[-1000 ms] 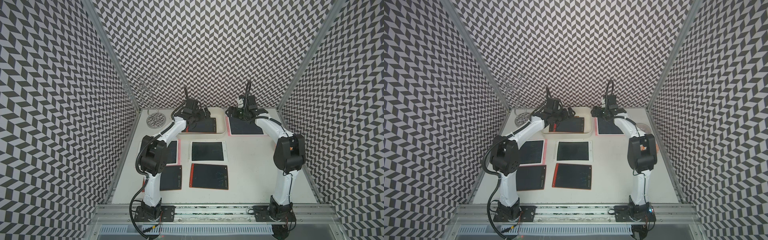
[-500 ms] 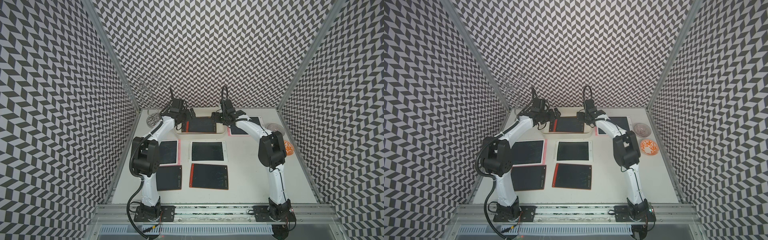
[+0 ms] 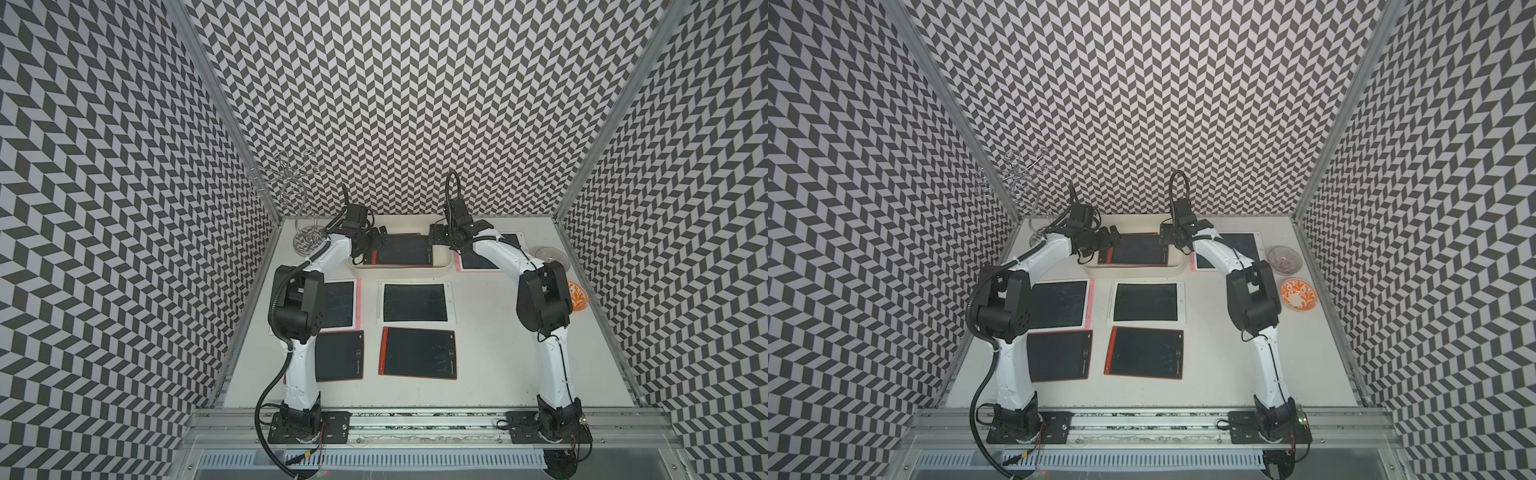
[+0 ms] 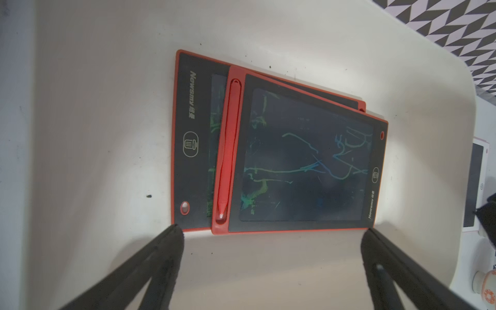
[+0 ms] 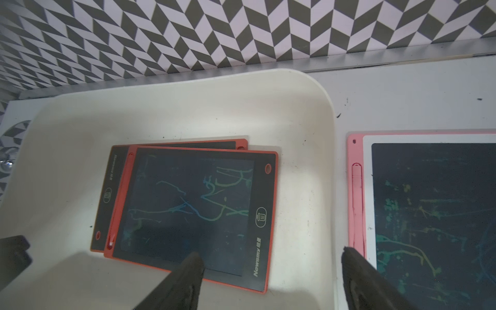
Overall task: Take out the writing tablet from the storage box
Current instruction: Pick up the writing tablet from the storage box.
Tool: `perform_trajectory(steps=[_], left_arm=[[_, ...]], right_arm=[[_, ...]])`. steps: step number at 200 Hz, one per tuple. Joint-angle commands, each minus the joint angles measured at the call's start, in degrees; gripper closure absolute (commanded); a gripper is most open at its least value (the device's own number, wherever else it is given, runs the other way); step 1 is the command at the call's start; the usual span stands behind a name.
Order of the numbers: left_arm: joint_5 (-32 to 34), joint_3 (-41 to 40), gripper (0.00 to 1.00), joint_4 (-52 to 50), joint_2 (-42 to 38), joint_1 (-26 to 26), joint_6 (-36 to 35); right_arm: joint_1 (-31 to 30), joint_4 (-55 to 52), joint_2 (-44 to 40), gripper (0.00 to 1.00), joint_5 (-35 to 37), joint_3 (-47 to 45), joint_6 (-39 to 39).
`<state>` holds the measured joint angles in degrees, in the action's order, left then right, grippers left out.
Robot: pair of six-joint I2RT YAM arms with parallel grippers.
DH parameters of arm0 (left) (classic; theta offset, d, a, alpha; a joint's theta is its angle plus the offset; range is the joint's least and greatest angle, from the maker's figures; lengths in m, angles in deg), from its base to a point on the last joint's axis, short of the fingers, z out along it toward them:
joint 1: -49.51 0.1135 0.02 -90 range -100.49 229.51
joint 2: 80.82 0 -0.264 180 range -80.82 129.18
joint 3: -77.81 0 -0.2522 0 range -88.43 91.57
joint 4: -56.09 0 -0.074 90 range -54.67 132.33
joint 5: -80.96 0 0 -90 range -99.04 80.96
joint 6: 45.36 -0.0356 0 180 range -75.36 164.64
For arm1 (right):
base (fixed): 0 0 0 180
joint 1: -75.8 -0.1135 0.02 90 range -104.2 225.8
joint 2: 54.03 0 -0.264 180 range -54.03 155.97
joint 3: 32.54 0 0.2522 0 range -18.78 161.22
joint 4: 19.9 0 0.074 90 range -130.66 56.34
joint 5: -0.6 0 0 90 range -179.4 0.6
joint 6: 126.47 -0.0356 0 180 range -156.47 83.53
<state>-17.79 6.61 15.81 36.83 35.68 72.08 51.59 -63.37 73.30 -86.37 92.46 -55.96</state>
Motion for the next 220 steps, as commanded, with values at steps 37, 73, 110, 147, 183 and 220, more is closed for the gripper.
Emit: perform_trajectory(steps=[37,73,110,147,183,220], left_arm=[[5.3,3.8,0.01,-5.1,-2.1,0.6,-4.4],[7.5,3.7,0.01,-6.8,-2.5,1.1,-4.7],[10.6,2.1,0.05,-7.4,-3.3,1.7,-6.4],[12.6,1.7,0.06,-7.8,-3.8,2.4,-7.3],[12.8,1.4,0.09,-8.5,-3.0,3.1,-7.2],[13.4,0.3,0.16,-8.6,-2.6,3.9,-7.3]], right_arm=[[-0.9,4.4,3.3,0.2,-5.0,4.4,-1.0],[-1.6,2.2,7.5,0.19,-5.7,8.9,-2.8],[-1.9,1.5,10.2,0.17,-5.4,10.4,-4.5],[-1.9,1.1,11.0,0.16,-4.6,10.2,-5.5],[-2.0,0.5,11.9,0.14,-4.1,10.1,-6.3],[-2.1,-0.1,12.7,0.13,-3.7,10.2,-6.9]])
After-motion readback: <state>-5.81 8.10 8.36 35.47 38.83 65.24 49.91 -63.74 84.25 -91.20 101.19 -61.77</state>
